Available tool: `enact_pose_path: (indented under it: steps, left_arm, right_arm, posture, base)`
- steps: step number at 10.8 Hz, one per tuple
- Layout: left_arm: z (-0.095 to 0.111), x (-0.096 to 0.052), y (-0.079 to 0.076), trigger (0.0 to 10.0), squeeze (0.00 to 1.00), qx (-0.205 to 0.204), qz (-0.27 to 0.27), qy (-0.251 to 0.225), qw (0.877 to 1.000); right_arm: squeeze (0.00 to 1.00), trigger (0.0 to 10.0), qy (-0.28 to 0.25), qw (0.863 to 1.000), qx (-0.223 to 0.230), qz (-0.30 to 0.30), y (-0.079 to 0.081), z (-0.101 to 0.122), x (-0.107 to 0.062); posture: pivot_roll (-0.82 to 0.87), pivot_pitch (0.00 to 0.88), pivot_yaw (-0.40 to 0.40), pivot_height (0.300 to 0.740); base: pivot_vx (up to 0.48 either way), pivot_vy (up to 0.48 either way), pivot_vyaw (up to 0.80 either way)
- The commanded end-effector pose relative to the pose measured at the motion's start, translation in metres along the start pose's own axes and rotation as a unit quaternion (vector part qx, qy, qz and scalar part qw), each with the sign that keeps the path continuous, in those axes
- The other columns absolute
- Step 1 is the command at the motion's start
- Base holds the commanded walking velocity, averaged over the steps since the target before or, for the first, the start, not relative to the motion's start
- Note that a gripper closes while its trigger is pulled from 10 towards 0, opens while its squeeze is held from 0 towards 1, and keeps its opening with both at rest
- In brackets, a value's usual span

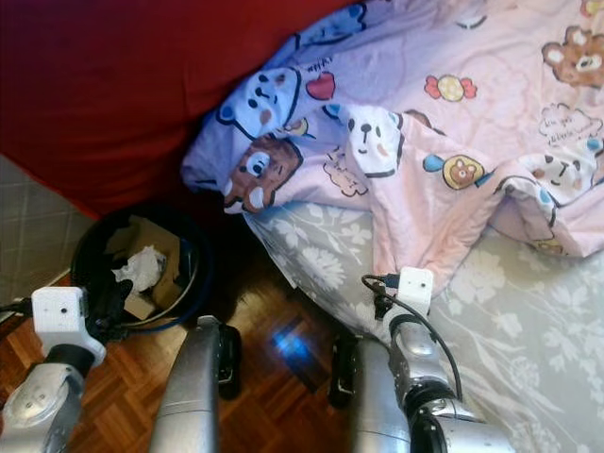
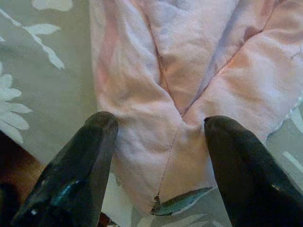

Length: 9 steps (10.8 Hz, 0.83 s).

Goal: Clean up the room

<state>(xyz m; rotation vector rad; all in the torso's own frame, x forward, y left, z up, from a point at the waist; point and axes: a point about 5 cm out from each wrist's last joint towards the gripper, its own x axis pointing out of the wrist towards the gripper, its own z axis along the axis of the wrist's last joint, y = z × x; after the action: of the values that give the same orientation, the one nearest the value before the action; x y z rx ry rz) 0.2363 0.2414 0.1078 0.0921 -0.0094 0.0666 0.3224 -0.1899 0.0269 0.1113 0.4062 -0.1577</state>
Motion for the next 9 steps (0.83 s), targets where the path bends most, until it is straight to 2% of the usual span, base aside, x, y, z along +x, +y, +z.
enact_pose_path:
  steps: [1, 4, 6, 7, 9]
  left_arm:
    - [-0.008, -0.011, 0.005, 10.0, 0.0, 0.001, 0.009, 0.027, 1.0]
    - [-0.004, -0.021, 0.009, 10.0, 0.0, 0.006, 0.01, 0.036, 0.999]
    - [-0.002, -0.022, 0.009, 10.0, 0.0, 0.009, 0.009, 0.039, 0.999]
    - [-0.002, -0.024, 0.008, 10.0, 0.0, 0.009, 0.008, 0.042, 0.999]
    - [-0.003, -0.027, 0.009, 10.0, 0.0, 0.009, 0.009, 0.048, 0.999]
  right_arm:
    - [0.0, 10.0, 0.035, 0.999, 0.0, -0.011, -0.006, -0.018, -0.005]
    - [0.0, 10.0, 0.074, 0.997, 0.0, -0.026, -0.011, -0.033, -0.009]
    - [0.0, 10.0, 0.078, 0.997, 0.008, -0.026, -0.011, -0.037, -0.011]
    - [0.0, 0.0, 0.08, 0.996, 0.008, -0.027, -0.012, -0.04, -0.012]
    - [0.0, 0.0, 0.081, 0.996, 0.006, -0.031, -0.013, -0.041, -0.013]
  posture:
    - [0.36, 0.558, 0.014, 0.631]
    - [0.37, 0.58, 0.027, 0.631]
    - [0.37, 0.591, 0.029, 0.631]
    - [0.38, 0.6, 0.033, 0.631]
    - [0.38, 0.605, 0.035, 0.631]
  base:
    - [0.0, 0.0, 0.0]
    - [0.0, 0.0, 0.0]
    - [0.0, 0.0, 0.0]
    - [0.0, 0.0, 0.0]
    - [0.0, 0.0, 0.0]
